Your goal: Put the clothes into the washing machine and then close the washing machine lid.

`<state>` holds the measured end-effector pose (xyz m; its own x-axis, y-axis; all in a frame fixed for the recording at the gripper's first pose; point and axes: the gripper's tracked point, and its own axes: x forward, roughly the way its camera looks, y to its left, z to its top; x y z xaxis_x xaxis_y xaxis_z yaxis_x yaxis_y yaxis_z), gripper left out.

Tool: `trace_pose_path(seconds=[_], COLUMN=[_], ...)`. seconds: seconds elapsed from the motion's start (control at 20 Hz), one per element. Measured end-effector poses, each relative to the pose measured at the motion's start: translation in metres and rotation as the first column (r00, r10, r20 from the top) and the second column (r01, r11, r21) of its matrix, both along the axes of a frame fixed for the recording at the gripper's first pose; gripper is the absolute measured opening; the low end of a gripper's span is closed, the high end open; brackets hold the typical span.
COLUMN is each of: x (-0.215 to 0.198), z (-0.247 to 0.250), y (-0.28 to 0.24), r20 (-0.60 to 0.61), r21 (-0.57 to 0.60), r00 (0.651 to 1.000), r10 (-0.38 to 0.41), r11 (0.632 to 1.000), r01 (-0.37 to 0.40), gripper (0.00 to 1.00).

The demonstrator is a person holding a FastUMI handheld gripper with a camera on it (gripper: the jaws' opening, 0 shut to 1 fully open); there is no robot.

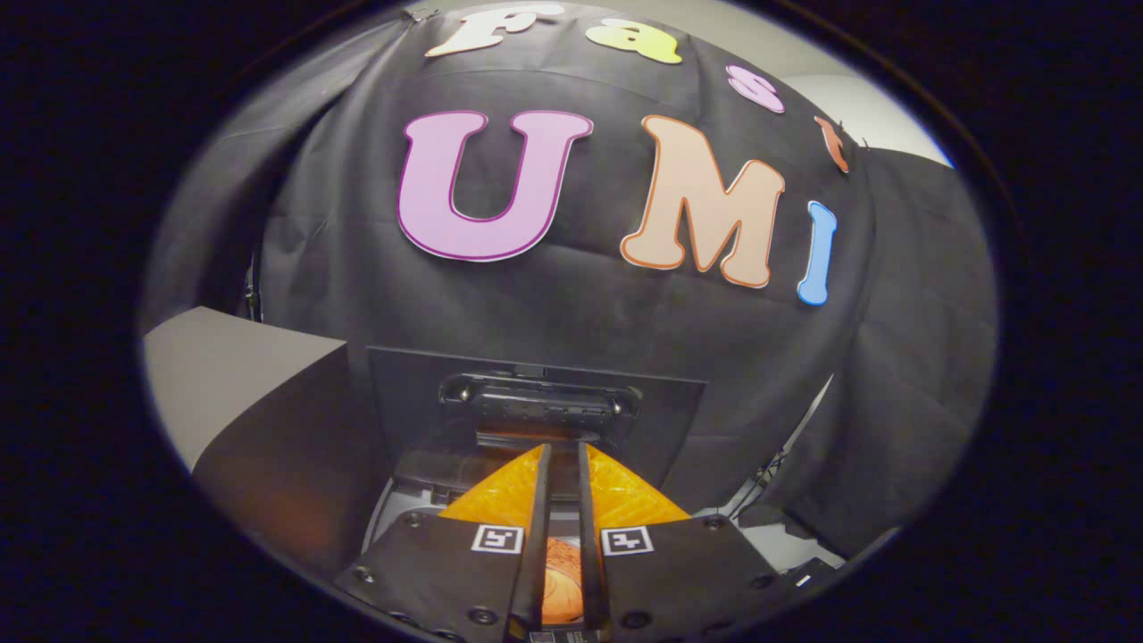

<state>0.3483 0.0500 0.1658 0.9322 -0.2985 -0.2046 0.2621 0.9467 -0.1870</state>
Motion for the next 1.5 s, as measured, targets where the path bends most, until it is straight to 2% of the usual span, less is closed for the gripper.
trace_pose_path(seconds=[0.05,0.2,0.25,0.65,0.7,0.95,1.1,1.5], x=[0.005,0.019,0.023,0.073,0.082,0.125,0.147,0.171], z=[0.002,0.009,0.010,0.022,0.026,0.042,0.035,0.011], y=[0.000,0.001,0.000,0.009,0.009,0.003,0.001,0.005], r20=[0.009,0.021,0.024,0.053,0.069,0.112,0.107,0.073], r21=[0.007,0.006,0.006,0.024,0.021,-0.004,0.023,0.035], r00=[1.000,1.000,1.000,0.998,0.997,0.993,0.994,0.997], r10=[0.000,0.003,0.000,0.033,0.033,0.020,0.019,0.029], r11=[1.000,1.000,1.000,0.999,0.999,1.000,0.999,0.999], r01=[0.000,-0.003,0.000,-0.035,-0.035,-0.020,-0.022,-0.031], gripper=[0.18,0.30,0.30,0.93,0.96,0.96,0.96,0.97])
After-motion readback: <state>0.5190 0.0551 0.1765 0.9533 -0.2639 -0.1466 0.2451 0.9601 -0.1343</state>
